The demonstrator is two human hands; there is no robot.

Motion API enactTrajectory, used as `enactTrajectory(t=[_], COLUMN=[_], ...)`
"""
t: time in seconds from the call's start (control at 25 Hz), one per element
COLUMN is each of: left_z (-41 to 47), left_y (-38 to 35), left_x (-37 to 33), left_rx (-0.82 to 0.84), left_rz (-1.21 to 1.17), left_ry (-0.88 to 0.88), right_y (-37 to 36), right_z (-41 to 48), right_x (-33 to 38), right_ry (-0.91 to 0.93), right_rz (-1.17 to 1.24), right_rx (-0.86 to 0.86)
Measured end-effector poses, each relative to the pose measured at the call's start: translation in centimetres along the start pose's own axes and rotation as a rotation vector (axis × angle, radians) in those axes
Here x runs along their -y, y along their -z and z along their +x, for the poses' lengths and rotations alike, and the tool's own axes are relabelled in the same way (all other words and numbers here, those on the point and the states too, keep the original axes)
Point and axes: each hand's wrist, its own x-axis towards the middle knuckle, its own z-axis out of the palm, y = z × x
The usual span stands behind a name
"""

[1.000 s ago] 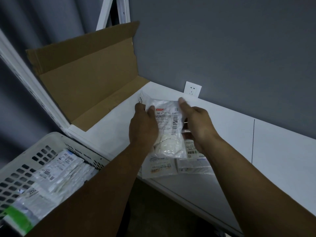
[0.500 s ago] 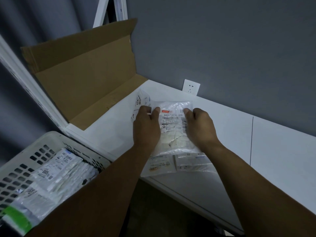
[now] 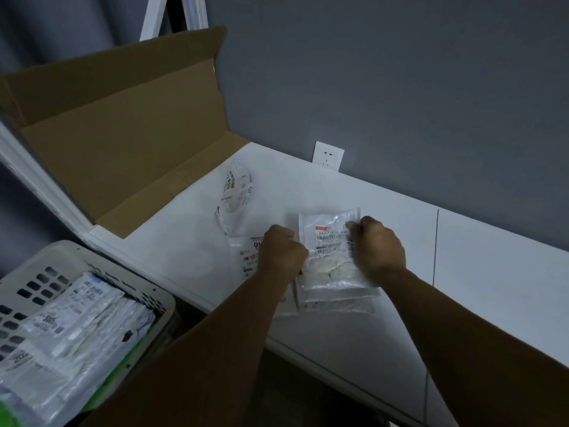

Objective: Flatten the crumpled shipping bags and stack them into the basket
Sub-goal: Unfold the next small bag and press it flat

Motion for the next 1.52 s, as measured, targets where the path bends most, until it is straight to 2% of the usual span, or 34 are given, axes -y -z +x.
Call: enactTrajectory(t=[0.16,0.32,0.4,0.48,0.52,0.6,0.68,0.8,0.96,1.24,1.52], left_z=[0.5,1.1,1.5,1.7,1.7,1.8,1.8,1.6,2.0,1.9,1.5], left_y=[-0.8,-1.1,-1.3,-1.3,-1.3,-1.3,-1.4,-1.6,-1.6,-2.4,-2.7], left_x=[1.3,1.9,2.4,2.7,2.7,2.9,3.1,3.3,3.5,3.5,3.1], left_rx=[-0.059,-0.082,-0.072,-0.062,-0.055,-0.054,-0.055,-0.037,0.025,0.119,0.194], left_rz=[0.178,0.256,0.287,0.303,0.308,0.303,0.32,0.363,0.341,0.58,0.657], left_ry=[-0.059,-0.07,-0.069,-0.076,-0.083,-0.088,-0.112,-0.143,-0.127,-0.178,-0.16], right_y=[-1.8,-2.6,-2.6,-2.8,-3.2,-4.4,-5.5,-6.6,-7.7,-9.4,-9.9], right_z=[0.5,1.0,0.8,0.4,0.1,-0.7,-1.2,-1.4,-1.6,-1.4,-1.5], right_x=[-0.6,-0.7,-0.8,0.0,0.6,1.9,2.4,1.4,0.6,-0.3,-1.0], right_ry=[0.011,-0.009,0.005,0.188,0.311,0.467,0.459,0.401,0.417,0.455,0.483], right_rz=[-0.068,-0.115,-0.174,-0.23,-0.248,-0.278,-0.333,-0.358,-0.394,-0.449,-0.409], right_rx=[0.057,0.095,0.027,-0.093,-0.097,0.037,0.215,0.304,0.309,0.281,0.261])
